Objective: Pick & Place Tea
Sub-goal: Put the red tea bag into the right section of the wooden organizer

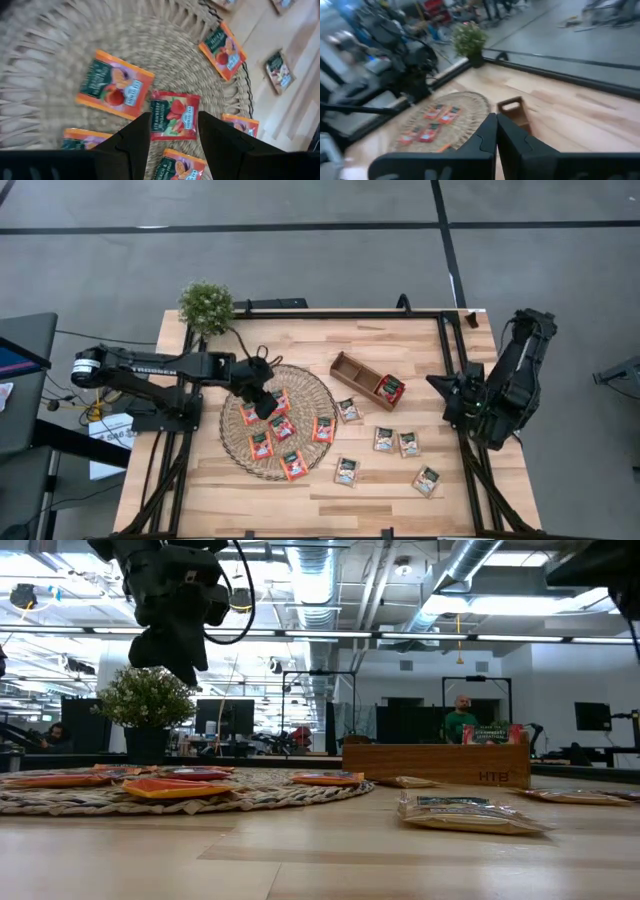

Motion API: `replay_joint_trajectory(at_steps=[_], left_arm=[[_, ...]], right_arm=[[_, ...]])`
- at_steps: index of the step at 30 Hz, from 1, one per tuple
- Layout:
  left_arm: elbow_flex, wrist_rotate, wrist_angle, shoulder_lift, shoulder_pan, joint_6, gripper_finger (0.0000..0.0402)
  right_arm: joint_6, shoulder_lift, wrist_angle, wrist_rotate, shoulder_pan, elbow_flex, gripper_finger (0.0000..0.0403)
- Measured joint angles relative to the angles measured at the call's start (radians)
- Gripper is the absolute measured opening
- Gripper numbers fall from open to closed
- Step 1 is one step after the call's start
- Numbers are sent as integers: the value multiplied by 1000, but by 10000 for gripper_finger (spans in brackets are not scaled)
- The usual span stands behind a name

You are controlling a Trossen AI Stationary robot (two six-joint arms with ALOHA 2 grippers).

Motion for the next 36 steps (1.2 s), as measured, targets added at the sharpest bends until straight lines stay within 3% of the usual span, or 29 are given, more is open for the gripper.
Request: replay_joint_trajectory(at_steps=[5, 15, 28, 36], left_arm=[[0, 0, 13, 126, -46, -1, 156], [0, 0, 19, 309, -53, 0, 156], [14, 43, 59, 329, -53, -7, 156], [19, -11, 51, 329, -53, -25, 156]], right_arm=[[106, -62, 19, 95, 93, -92, 1], [15, -77, 77, 117, 147, -110, 0], [13, -77, 75, 66, 147, -110, 0], [13, -76, 75, 66, 147, -110, 1]])
